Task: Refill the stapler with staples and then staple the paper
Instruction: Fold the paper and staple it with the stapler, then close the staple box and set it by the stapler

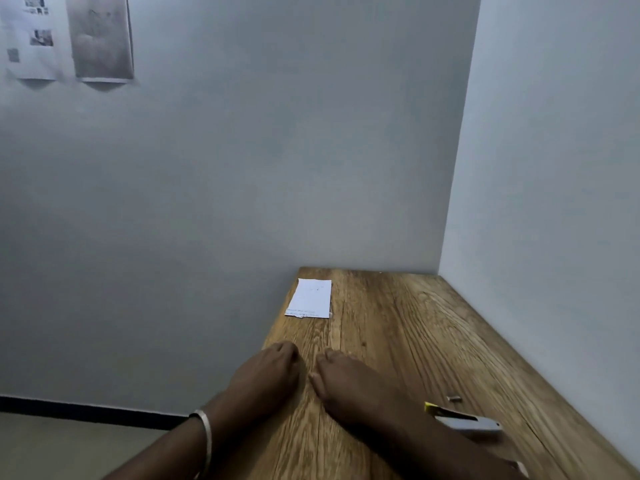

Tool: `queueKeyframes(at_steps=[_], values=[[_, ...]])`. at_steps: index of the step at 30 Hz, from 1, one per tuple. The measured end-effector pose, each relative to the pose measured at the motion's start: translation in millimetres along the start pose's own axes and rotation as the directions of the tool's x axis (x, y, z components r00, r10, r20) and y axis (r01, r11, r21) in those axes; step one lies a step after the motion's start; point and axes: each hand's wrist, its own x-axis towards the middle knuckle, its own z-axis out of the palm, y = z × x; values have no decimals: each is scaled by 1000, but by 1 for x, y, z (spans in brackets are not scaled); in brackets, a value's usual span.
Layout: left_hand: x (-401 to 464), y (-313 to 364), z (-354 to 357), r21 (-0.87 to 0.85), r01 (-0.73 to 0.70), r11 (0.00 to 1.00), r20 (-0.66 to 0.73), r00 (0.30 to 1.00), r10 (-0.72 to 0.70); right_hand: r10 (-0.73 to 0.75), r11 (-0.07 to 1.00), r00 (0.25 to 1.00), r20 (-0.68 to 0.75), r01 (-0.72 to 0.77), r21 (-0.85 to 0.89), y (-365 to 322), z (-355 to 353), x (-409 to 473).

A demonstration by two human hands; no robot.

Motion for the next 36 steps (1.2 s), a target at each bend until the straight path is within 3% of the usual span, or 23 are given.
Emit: queueKeyframes(at_steps=[12, 16, 26, 32, 36], values=[[-121, 70, -25, 4, -258, 966, -35, 966, 258, -93, 994, 985, -146, 100, 37, -14, 3, -118], [-133, 88, -24, -13, -269, 963, -47, 962, 268, -142, 987, 968, -208, 154, 41, -8, 5, -140], [-114, 98, -18, -156, -257, 954, -86, 965, 246, -155, 947, 952, -263, 219, 235, 20, -12, -149], [-85, 104, -20, -390, -225, 893, -2, 970, 243, 47, 942, 895, -444, 108, 319, 76, -58, -131], [-73, 118, -14, -517, -184, 836, 60, 966, 250, 152, 964, 919, -363, -57, 259, 121, -76, -124]])
